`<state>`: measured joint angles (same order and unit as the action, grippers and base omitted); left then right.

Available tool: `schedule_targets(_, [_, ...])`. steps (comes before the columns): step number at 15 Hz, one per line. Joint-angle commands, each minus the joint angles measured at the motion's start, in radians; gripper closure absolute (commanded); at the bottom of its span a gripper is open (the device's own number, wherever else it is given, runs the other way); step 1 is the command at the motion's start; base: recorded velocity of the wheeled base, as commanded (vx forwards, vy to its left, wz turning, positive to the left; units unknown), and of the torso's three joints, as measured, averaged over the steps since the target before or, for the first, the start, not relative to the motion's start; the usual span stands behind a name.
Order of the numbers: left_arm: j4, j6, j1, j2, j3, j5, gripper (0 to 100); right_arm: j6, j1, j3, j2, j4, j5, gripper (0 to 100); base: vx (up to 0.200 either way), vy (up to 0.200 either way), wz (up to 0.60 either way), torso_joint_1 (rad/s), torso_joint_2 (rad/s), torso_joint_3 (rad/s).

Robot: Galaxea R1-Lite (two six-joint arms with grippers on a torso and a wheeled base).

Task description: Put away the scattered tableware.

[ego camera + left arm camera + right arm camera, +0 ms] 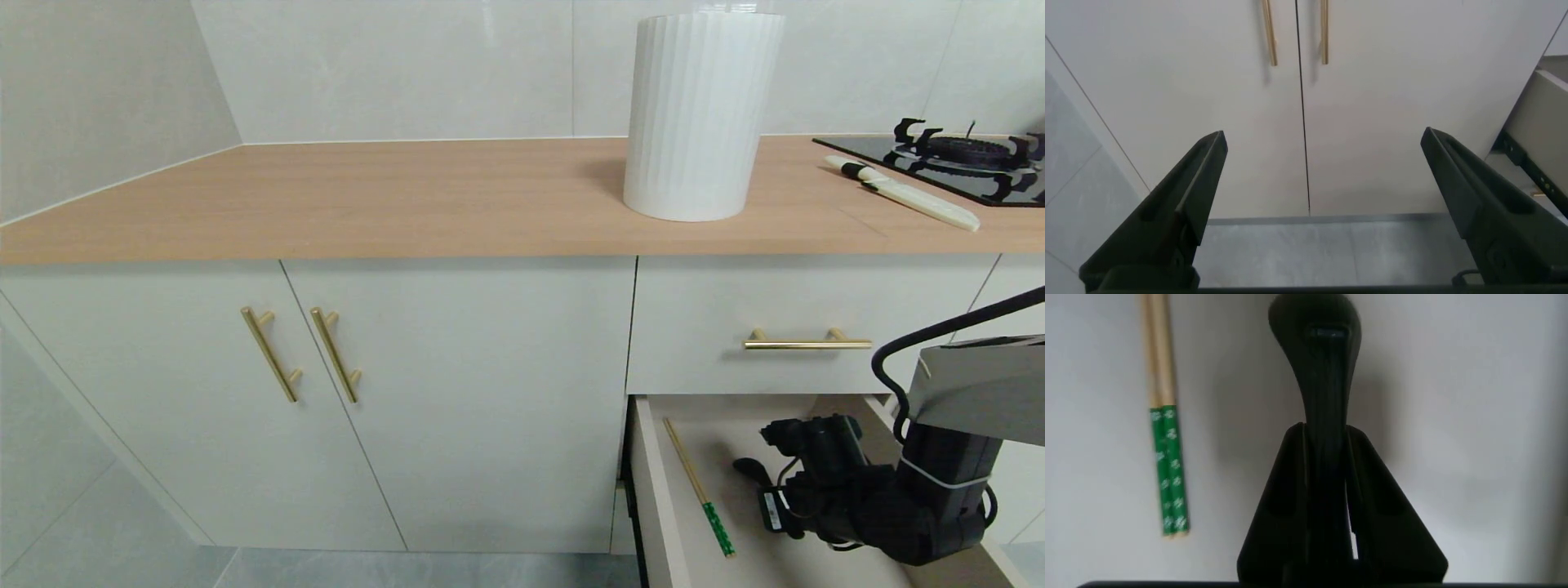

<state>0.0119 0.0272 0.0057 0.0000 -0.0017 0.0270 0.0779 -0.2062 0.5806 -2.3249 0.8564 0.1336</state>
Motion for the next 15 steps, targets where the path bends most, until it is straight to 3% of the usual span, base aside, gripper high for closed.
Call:
schedule_targets(1, [0.000, 0.000, 0.000, 0.000, 0.000, 0.001, 0, 0.000, -0.001, -0.001, -0.042, 0.007, 0.008, 100, 0.000, 0.000, 0.00, 0.000, 0.00, 0.000])
schedule_targets(10, [0.000, 0.000, 0.000, 0.002, 0.000, 0.001, 0, 0.002, -0.001, -0.005, -0.036, 0.026, 0.008, 100, 0.000, 0.000, 0.00, 0.000, 0.00, 0.000])
schedule_targets(11, [0.000, 0.000, 0.000, 0.000, 0.000, 0.001, 0, 0.002, -0.001, -0.005, -0.036, 0.026, 0.008, 0, 0.000, 0.000, 0.00, 0.000, 0.00, 0.000])
schedule_targets(15, [0.000, 0.000, 0.000, 0.002, 0.000, 0.001, 0, 0.010, -0.001, -0.005, -0.034, 0.026, 0.008, 0, 0.000, 0.000, 0.00, 0.000, 0.00, 0.000])
